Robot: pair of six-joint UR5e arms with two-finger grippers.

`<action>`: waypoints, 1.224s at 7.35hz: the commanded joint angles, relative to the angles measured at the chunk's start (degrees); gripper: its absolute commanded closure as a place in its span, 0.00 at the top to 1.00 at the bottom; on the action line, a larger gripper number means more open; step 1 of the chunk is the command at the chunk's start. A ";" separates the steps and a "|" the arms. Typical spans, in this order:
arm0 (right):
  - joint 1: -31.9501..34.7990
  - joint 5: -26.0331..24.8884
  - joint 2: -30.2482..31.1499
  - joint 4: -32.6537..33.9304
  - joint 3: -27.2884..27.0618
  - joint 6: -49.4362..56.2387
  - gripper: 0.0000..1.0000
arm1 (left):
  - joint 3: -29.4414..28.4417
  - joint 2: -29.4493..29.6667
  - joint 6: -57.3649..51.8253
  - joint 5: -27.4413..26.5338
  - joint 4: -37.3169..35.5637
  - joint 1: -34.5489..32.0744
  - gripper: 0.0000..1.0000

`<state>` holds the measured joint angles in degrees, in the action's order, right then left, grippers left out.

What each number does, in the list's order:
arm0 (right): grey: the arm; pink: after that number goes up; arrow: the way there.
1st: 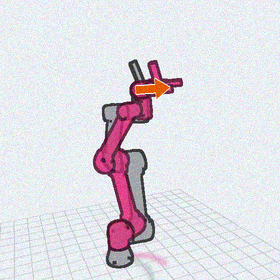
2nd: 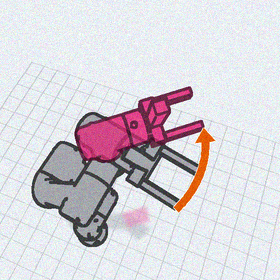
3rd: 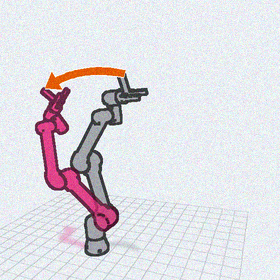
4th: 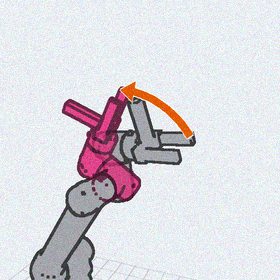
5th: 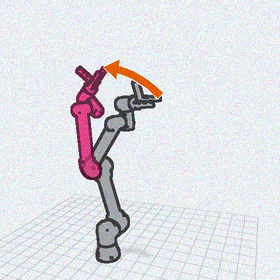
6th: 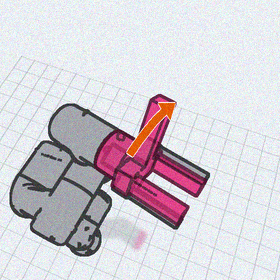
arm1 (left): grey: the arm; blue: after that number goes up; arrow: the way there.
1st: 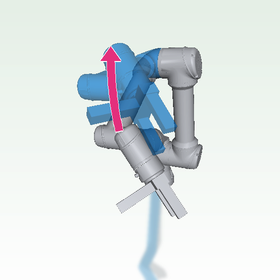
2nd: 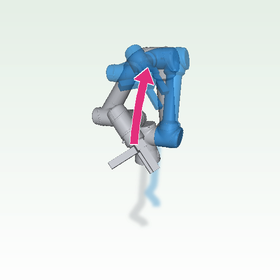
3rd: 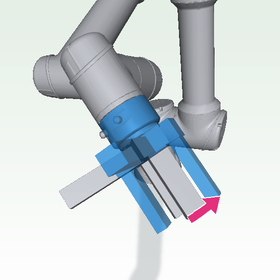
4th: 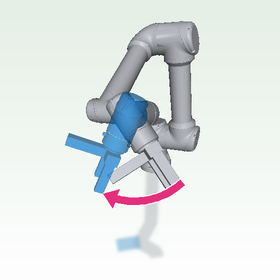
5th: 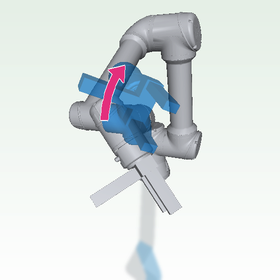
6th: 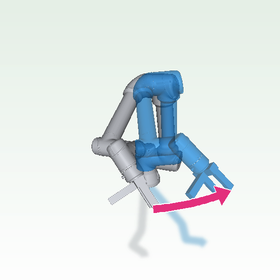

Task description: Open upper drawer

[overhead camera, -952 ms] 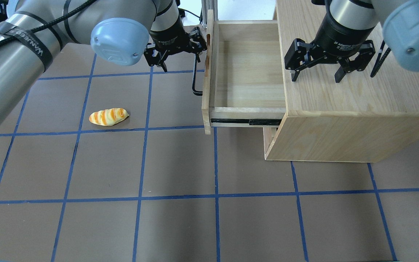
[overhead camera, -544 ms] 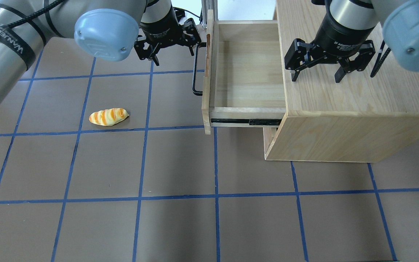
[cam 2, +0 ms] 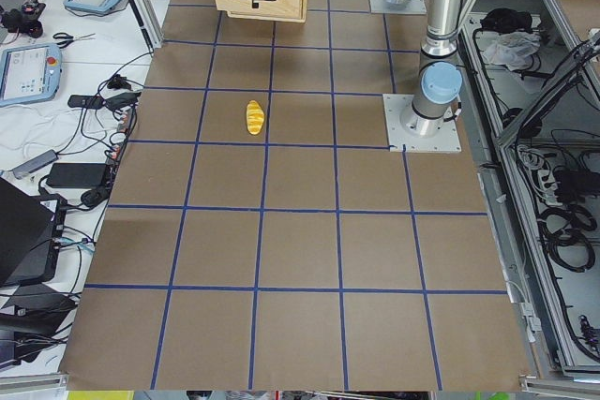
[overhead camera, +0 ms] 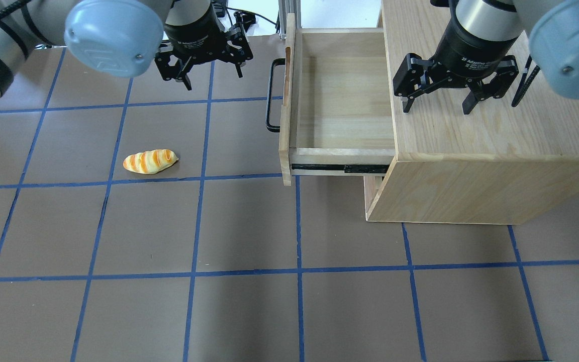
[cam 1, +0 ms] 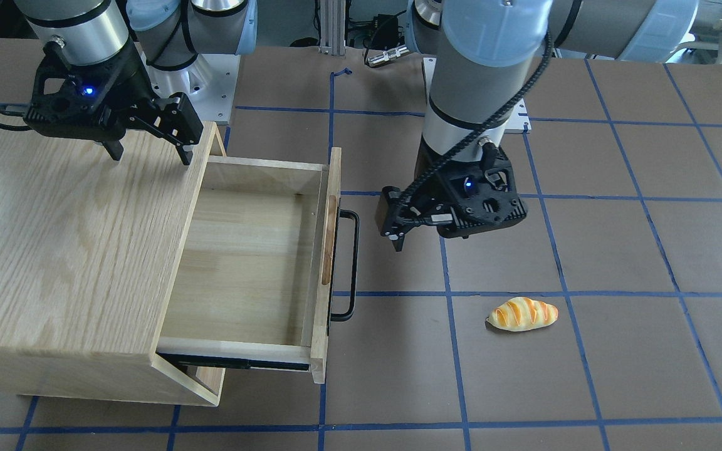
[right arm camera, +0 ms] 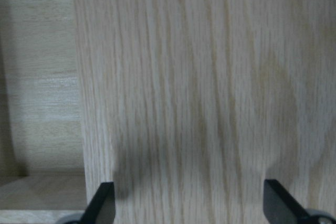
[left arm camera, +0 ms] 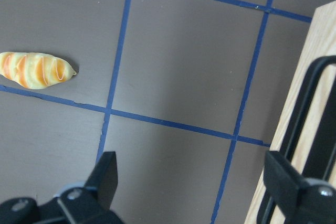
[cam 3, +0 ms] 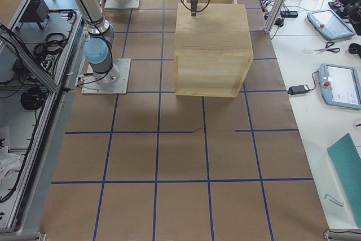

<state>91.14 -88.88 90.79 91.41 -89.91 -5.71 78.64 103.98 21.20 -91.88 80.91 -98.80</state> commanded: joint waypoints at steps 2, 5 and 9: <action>0.00 -0.06 0.00 0.00 0.00 0.00 1.00 | 1.51 -3.16 -10.74 -0.05 3.20 6.78 1.00; 0.00 -0.06 0.00 0.00 0.00 0.00 1.00 | 3.62 -4.40 -11.01 -0.57 3.11 10.02 1.00; 0.00 -0.06 0.00 0.00 0.00 0.00 1.00 | 5.03 -7.99 -23.83 0.03 4.25 12.94 1.00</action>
<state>91.14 -88.95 90.79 91.41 -89.91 -5.71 83.17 97.64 -0.02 -92.18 84.61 -86.03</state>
